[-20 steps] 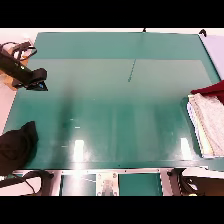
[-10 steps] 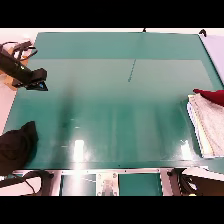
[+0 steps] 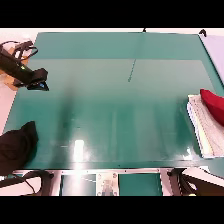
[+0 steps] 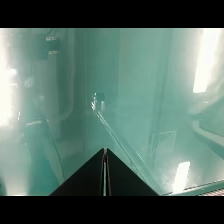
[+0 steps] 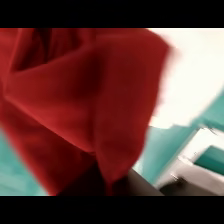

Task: Fold the shirts.

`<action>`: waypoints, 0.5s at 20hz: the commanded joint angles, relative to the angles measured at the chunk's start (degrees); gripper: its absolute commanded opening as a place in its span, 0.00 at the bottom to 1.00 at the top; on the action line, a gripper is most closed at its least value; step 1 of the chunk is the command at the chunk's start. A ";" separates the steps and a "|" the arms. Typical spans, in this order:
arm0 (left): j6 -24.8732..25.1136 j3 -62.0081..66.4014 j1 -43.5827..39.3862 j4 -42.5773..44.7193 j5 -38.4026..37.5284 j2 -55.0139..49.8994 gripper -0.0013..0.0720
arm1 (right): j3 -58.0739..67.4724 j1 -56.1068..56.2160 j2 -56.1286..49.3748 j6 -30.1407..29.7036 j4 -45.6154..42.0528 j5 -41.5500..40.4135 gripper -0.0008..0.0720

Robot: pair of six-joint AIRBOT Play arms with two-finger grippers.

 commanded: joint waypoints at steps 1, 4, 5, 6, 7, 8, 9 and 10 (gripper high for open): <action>0.66 -0.02 0.02 -0.20 -0.09 0.02 0.06 | -8.76 -0.02 1.01 -0.02 -9.16 0.46 0.03; 0.70 -0.02 0.02 -0.31 0.31 0.02 0.06 | -13.22 -0.02 0.98 -0.07 -9.53 0.04 0.43; 0.70 -0.02 0.02 -0.39 0.42 0.02 0.06 | -14.34 -0.02 0.98 -0.07 -9.70 0.04 0.72; 0.70 -0.02 0.02 -0.50 0.46 0.02 0.06 | -14.97 -0.02 0.96 -0.07 -10.67 0.15 0.76; 0.70 -0.02 0.02 -0.55 0.46 0.00 0.06 | -14.82 -0.02 0.94 -0.04 -11.63 0.28 0.76; 0.72 -0.02 0.02 -0.52 0.59 0.02 0.06 | -14.23 -0.02 0.87 0.48 -11.80 0.26 0.76; 0.76 -0.02 0.02 -0.57 1.16 0.00 0.06 | -12.85 0.04 0.57 1.77 -11.21 0.04 0.75; 1.20 -0.02 0.02 -0.74 1.62 0.00 0.06 | -10.80 0.46 0.22 2.27 -8.70 -0.90 0.74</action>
